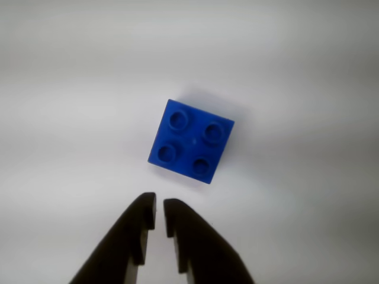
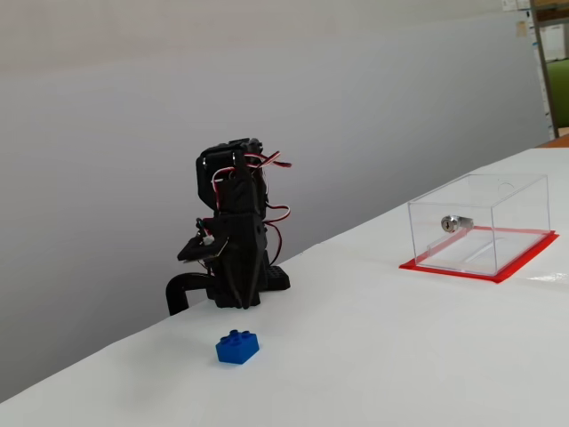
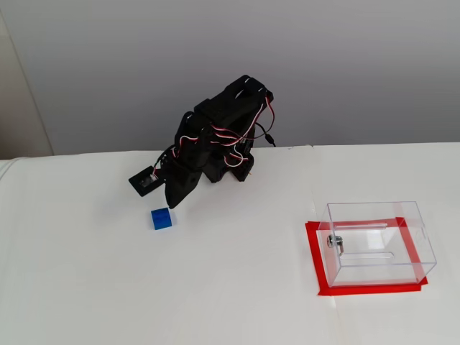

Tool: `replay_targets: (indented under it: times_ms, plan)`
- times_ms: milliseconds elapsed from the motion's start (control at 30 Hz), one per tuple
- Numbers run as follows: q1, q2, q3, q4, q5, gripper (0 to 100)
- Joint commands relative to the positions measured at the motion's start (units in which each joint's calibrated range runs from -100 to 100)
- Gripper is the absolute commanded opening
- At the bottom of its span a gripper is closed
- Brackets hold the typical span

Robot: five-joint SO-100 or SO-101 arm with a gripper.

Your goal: Pick the blue lego brick and place it into the transparent box

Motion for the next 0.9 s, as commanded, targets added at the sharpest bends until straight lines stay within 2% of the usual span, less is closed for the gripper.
replay_targets:
  times_ms: [0, 300, 367, 467, 533, 867]
  plan:
    - [0.42, 2.25, -4.34, -0.47, 0.1, 2]
    - [0.49, 2.17, -7.96, -0.12, -0.42, 2]
    - [0.71, 2.25, -7.87, -0.21, -0.42, 7]
    - [1.82, 2.5, -7.6, -0.21, -0.42, 21]
    - [1.82, 2.33, -7.6, -0.29, -0.11, 26]
    - [-0.69, 3.18, -8.05, -0.64, -0.69, 27]
